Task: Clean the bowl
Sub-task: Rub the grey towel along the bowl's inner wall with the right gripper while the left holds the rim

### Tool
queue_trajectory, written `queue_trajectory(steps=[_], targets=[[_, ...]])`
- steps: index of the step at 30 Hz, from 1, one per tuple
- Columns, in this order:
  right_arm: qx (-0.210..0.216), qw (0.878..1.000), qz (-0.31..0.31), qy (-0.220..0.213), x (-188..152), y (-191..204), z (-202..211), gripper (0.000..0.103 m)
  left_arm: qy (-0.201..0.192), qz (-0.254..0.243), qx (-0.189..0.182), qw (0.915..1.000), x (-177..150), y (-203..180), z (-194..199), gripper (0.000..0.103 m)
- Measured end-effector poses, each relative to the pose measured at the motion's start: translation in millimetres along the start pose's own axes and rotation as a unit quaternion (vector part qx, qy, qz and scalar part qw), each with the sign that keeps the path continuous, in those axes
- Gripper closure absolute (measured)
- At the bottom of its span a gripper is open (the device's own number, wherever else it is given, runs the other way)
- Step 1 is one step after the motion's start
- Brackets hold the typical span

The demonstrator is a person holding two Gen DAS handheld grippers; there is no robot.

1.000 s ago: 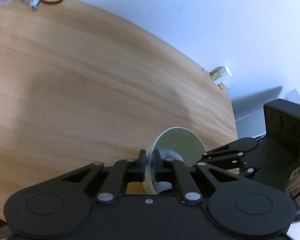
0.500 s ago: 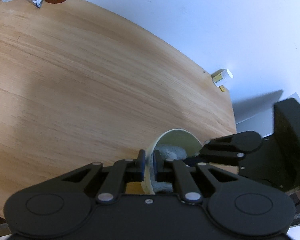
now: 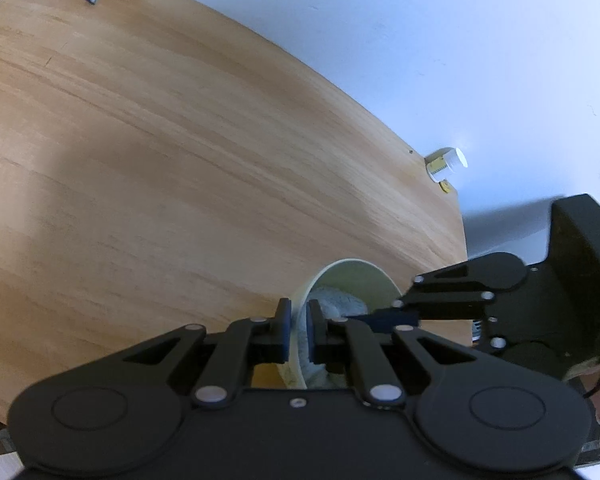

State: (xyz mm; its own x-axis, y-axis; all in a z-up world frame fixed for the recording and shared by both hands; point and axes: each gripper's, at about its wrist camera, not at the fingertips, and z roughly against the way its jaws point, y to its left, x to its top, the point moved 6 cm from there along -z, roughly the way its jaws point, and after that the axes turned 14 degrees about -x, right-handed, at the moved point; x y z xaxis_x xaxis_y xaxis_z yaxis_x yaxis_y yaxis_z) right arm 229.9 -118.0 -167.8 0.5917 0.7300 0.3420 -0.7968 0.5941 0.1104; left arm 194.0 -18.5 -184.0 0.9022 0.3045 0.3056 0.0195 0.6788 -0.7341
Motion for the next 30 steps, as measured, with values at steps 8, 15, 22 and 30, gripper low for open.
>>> queue_trajectory(steps=[8,15,22,30], targets=[[-0.005,1.000,-0.005,0.002,8,4,-17,0.078,-0.007,0.002,0.010,0.9999,-2,1,-2,0.096],[-0.025,0.999,-0.025,-0.008,2,8,-19,0.080,-0.007,0.014,0.011,0.9998,-1,3,-5,0.094],[0.009,0.992,-0.124,-0.025,-4,-8,-5,0.087,-0.012,0.021,0.009,0.9997,4,4,-5,0.093],[0.086,0.974,-0.205,-0.050,-13,-20,14,0.087,-0.055,0.032,-0.003,0.9980,3,3,27,0.093]])
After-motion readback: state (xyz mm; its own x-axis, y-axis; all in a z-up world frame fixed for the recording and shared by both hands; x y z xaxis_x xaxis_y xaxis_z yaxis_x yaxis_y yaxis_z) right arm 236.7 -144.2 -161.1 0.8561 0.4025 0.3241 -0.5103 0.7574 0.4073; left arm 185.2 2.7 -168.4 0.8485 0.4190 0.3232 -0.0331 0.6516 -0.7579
